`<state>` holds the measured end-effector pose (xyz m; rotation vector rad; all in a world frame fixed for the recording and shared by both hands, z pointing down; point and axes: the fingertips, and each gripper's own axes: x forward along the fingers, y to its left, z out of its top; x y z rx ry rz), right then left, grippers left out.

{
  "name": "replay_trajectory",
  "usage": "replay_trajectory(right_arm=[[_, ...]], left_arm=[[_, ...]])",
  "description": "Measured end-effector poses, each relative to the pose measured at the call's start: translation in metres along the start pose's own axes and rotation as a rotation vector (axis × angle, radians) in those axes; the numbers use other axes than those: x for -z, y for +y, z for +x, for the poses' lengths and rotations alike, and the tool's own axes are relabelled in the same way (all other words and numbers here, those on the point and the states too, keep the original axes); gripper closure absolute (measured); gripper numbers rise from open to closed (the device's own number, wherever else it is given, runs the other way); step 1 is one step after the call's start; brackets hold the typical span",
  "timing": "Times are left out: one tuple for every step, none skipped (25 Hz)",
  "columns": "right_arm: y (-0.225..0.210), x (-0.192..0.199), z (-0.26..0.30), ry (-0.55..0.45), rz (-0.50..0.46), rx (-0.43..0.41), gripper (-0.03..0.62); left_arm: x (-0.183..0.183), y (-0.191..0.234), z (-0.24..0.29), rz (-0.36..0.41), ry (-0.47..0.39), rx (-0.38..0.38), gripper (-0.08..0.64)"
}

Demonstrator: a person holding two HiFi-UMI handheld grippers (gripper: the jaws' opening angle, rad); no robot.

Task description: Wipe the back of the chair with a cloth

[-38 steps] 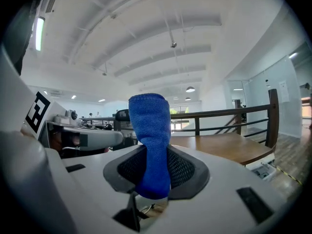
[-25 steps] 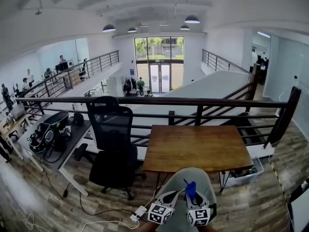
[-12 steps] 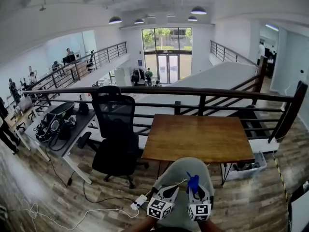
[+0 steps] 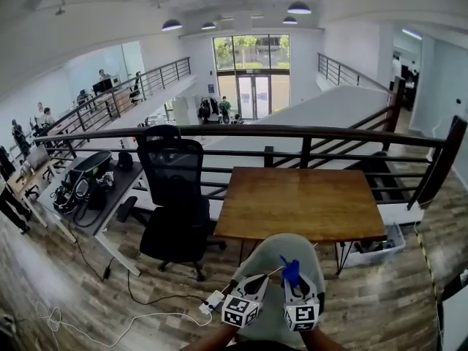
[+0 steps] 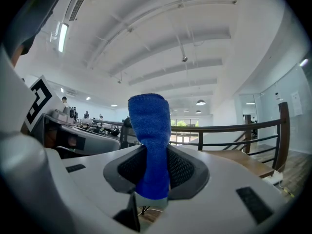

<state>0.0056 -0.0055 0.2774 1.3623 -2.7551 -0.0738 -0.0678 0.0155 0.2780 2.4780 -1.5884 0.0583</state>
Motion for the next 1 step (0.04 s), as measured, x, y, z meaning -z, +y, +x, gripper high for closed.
replay_trajectory(right_arm=[[-0.0006, 0.0004, 0.0021, 0.000, 0.001, 0.000, 0.476]], left_arm=[[-0.0001, 0.0026, 0.0012, 0.001, -0.001, -0.004, 0.561]])
